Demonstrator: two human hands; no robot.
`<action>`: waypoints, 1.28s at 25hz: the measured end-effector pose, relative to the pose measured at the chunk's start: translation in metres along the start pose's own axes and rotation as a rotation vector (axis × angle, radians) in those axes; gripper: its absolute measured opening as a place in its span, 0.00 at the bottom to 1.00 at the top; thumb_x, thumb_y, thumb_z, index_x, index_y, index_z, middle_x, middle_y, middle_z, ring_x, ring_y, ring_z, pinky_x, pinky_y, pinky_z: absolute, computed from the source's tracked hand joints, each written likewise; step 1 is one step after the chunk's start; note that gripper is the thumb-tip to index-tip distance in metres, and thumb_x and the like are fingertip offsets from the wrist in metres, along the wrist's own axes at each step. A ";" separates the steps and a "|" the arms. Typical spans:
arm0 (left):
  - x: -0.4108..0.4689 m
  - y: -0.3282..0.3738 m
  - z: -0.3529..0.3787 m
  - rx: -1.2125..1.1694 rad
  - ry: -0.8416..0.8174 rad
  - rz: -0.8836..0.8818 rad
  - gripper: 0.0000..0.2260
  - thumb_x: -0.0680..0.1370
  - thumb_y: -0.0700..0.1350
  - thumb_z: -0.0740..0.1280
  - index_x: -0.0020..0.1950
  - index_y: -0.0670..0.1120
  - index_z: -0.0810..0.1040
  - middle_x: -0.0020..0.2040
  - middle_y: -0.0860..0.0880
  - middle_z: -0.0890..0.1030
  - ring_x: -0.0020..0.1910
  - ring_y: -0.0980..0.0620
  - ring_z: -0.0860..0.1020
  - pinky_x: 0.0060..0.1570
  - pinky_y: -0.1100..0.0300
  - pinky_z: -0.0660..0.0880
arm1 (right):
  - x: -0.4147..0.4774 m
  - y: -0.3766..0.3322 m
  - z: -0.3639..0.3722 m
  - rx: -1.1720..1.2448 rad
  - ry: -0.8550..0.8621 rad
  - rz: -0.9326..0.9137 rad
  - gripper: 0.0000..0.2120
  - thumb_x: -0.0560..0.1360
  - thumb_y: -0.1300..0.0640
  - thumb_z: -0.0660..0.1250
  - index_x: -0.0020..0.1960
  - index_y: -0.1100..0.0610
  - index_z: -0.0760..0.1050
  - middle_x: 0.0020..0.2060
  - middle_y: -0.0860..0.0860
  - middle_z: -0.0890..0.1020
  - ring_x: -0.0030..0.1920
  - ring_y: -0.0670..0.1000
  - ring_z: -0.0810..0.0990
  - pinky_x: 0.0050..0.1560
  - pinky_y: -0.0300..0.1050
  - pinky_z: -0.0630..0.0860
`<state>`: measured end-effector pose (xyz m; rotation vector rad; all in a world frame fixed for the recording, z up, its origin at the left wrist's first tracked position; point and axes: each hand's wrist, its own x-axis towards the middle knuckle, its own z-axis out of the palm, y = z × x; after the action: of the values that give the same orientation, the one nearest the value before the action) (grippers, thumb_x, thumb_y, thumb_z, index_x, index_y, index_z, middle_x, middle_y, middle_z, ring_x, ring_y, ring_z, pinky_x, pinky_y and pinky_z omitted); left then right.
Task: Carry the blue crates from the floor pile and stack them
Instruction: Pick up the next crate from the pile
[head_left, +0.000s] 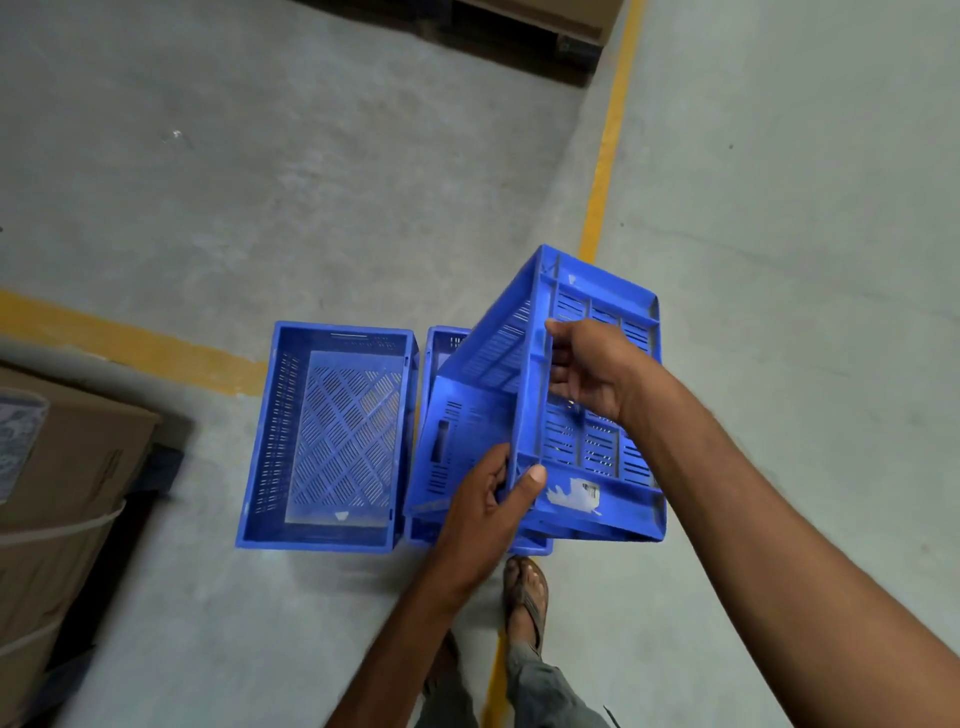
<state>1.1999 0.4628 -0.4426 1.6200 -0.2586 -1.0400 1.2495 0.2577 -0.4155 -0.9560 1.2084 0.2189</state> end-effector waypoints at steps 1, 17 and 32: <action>-0.009 0.001 0.000 0.004 -0.019 0.007 0.08 0.83 0.51 0.67 0.57 0.47 0.79 0.52 0.50 0.84 0.55 0.52 0.83 0.57 0.55 0.79 | -0.004 0.002 0.001 0.014 -0.021 0.045 0.11 0.84 0.52 0.61 0.49 0.57 0.76 0.38 0.55 0.77 0.35 0.53 0.77 0.32 0.44 0.81; -0.032 -0.018 -0.043 0.006 0.219 -0.203 0.08 0.81 0.44 0.69 0.55 0.40 0.79 0.46 0.45 0.81 0.46 0.50 0.77 0.46 0.63 0.72 | -0.161 0.048 -0.028 0.151 0.155 -0.188 0.08 0.78 0.57 0.68 0.42 0.54 0.72 0.23 0.48 0.70 0.21 0.47 0.67 0.22 0.36 0.65; -0.070 -0.011 -0.071 -0.426 0.302 -0.417 0.31 0.85 0.62 0.43 0.50 0.44 0.78 0.32 0.51 0.85 0.26 0.57 0.80 0.25 0.66 0.76 | -0.403 0.052 -0.084 -0.031 0.125 -0.405 0.16 0.76 0.45 0.67 0.36 0.53 0.68 0.22 0.50 0.64 0.18 0.48 0.58 0.20 0.35 0.55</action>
<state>1.2068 0.5603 -0.4200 1.4374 0.4939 -1.0512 1.0034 0.3616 -0.0975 -1.2325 1.0992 -0.1470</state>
